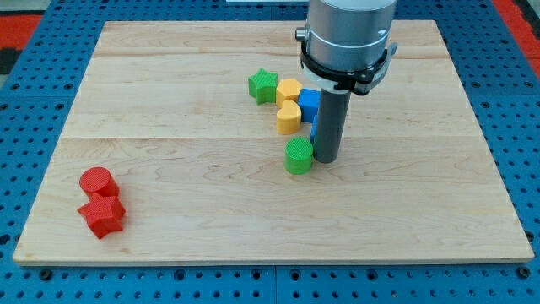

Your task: Slide the red star along with red circle towards center

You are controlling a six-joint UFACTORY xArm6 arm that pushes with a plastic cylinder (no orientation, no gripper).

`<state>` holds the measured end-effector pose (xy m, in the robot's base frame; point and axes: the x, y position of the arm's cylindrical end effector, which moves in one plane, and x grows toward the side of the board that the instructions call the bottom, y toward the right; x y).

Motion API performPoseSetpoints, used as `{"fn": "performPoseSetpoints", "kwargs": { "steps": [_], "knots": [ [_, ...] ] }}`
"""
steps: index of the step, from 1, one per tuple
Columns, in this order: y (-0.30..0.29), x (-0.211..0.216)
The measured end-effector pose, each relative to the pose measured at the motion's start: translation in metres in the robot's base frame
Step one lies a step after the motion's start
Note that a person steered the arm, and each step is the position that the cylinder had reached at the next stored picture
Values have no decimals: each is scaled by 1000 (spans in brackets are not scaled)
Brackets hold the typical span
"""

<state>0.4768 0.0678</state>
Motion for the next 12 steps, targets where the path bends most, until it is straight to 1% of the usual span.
{"fn": "performPoseSetpoints", "kwargs": {
  "steps": [1,2,3,4,5,7,8,9,10,12],
  "knots": [
    [8,33],
    [5,46],
    [-41,69],
    [-69,49],
    [-136,89],
    [-193,106],
    [-201,110],
    [-225,115],
    [-240,140],
    [-248,139]
  ]
}}
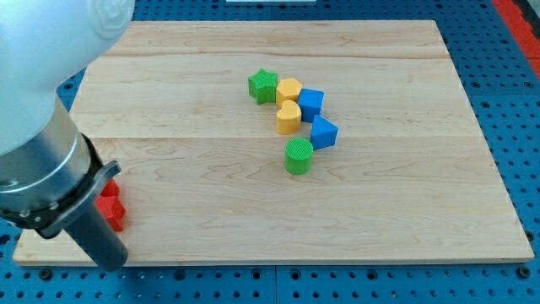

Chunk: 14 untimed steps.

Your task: Slide the red star along with red circle towards center

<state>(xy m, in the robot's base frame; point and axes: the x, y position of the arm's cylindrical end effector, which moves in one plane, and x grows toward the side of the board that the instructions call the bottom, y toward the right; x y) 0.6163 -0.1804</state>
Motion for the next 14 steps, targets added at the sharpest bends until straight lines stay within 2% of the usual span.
{"fn": "performPoseSetpoints", "kwargs": {
  "steps": [3,5,6,7,8,12,13,14],
  "knots": [
    [16,-38],
    [-7,2],
    [-10,2],
    [-18,-64],
    [-15,-72],
    [-38,-58],
    [-68,-129],
    [-71,-146]
  ]
}}
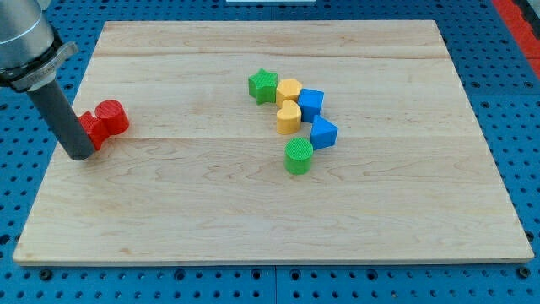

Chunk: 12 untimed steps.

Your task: Slide the red star along with red circle towards center

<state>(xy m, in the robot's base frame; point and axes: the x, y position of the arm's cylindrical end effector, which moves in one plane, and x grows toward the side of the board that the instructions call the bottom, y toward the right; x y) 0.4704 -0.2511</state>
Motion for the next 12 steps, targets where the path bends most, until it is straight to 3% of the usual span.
{"fn": "performPoseSetpoints", "kwargs": {
  "steps": [3,5,12],
  "knots": [
    [-36,-22],
    [-28,-84],
    [18,-45]
  ]
}}
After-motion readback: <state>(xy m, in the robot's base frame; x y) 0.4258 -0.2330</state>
